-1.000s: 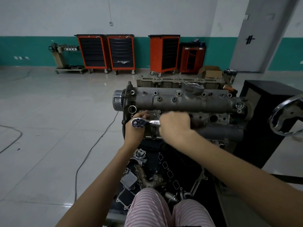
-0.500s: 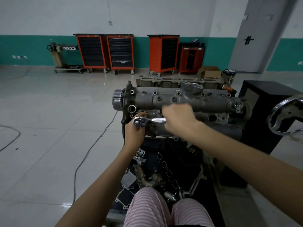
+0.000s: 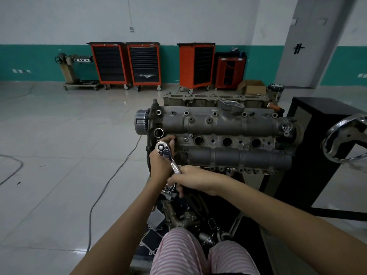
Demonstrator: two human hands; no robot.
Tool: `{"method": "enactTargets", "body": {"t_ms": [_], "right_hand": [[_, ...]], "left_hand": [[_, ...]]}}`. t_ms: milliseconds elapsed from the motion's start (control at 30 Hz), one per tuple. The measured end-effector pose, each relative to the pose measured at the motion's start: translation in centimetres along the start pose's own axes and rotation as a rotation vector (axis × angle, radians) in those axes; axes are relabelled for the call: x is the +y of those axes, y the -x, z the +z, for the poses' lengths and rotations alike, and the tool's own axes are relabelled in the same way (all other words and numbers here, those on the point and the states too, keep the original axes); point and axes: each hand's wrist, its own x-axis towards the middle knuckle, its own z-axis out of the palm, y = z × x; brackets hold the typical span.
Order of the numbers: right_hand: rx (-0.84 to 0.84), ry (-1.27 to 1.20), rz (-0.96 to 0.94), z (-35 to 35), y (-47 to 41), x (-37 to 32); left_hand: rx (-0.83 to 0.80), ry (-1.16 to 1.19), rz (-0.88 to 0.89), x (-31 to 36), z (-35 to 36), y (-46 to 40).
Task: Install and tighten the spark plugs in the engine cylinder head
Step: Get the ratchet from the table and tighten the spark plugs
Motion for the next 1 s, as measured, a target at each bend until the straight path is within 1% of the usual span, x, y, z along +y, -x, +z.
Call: {"method": "enactTargets", "body": {"t_ms": [33,100,133,200,233,267,300,333,367,433,467,500,533,600,633,667,700,733,767,800,833,867,900,933,1000], "right_hand": [[0.061,0.133,0.003,-0.4,-0.1,0.0],[0.232,0.581,0.01,-2.0,0.2,-0.8],[0.358,0.817,0.001,-3.0,0.6,-1.5],[0.68,1.189,-0.105,-5.3,1.4,-3.0],[0.813,1.361,-0.162,-6.1,1.6,-3.7],[0.93,1.484,-0.233,-6.4,1.6,-4.2],[1.007,1.546,-0.309,-6.5,1.5,-4.8],[1.018,1.553,-0.345,-6.2,1.4,-5.2],[0.951,1.53,-0.332,-5.6,1.1,-5.3],[0.758,1.426,-0.202,-3.4,0.4,-5.0],[0.678,1.302,-0.12,-2.4,0.0,-4.5],[0.597,1.107,-0.065,-1.6,-0.4,-3.9],[0.489,0.845,-0.028,-1.0,-0.6,-3.4],[0.23,0.252,0.007,-0.3,-1.1,-2.5],[0.129,0.023,0.007,-0.2,-1.2,-2.2],[0.076,-0.081,0.004,-0.3,-1.3,-2.0],[0.077,-0.051,-0.01,-0.5,-1.3,-1.9],[0.143,0.125,-0.029,-0.9,-1.3,-2.1],[0.237,0.417,-0.047,-1.3,-1.1,-2.4],[0.364,0.758,-0.072,-1.9,-1.0,-2.8],[0.522,1.047,-0.104,-2.4,-0.7,-3.4],[0.659,1.238,-0.164,-3.0,-0.5,-4.1],[0.734,1.349,-0.22,-3.4,-0.4,-4.7],[0.753,1.411,-0.254,-3.6,-0.4,-5.2],[0.732,1.41,-0.269,-3.5,-0.9,-5.3]], "left_hand": [[-0.003,0.004,-0.002,0.1,0.0,0.1],[0.006,-0.019,0.046,0.3,0.0,0.4],[0.007,-0.054,0.068,0.3,0.0,0.5],[-0.009,-0.135,0.081,0.1,-0.1,0.4],[-0.017,-0.176,0.092,0.0,-0.2,0.3],[-0.016,-0.218,0.111,-0.1,-0.3,0.2],[-0.005,-0.258,0.134,-0.1,-0.3,0.2],[0.009,-0.283,0.153,-0.1,-0.4,0.1],[0.016,-0.289,0.165,0.0,-0.3,0.2],[-0.007,-0.247,0.152,0.3,-0.3,0.4],[-0.021,-0.209,0.121,0.5,-0.3,0.4],[-0.026,-0.164,0.085,0.7,-0.4,0.4],[-0.028,-0.111,0.064,0.9,-0.4,0.3],[-0.037,-0.034,0.089,1.5,-0.6,0.5],[-0.04,-0.026,0.11,1.7,-0.6,0.5],[-0.038,-0.051,0.125,1.7,-0.6,0.5],[-0.035,-0.102,0.144,1.5,-0.6,0.4],[-0.028,-0.15,0.152,1.2,-0.6,0.3],[-0.023,-0.175,0.152,1.1,-0.6,0.3],[-0.028,-0.187,0.15,1.0,-0.6,0.2],[-0.038,-0.201,0.155,0.8,-0.6,0.2],[-0.047,-0.223,0.16,0.7,-0.6,0.2],[-0.051,-0.245,0.162,0.5,-0.7,0.2],[-0.045,-0.261,0.149,0.5,-0.8,0.1],[-0.036,-0.265,0.13,0.6,-0.8,0.1]]}}
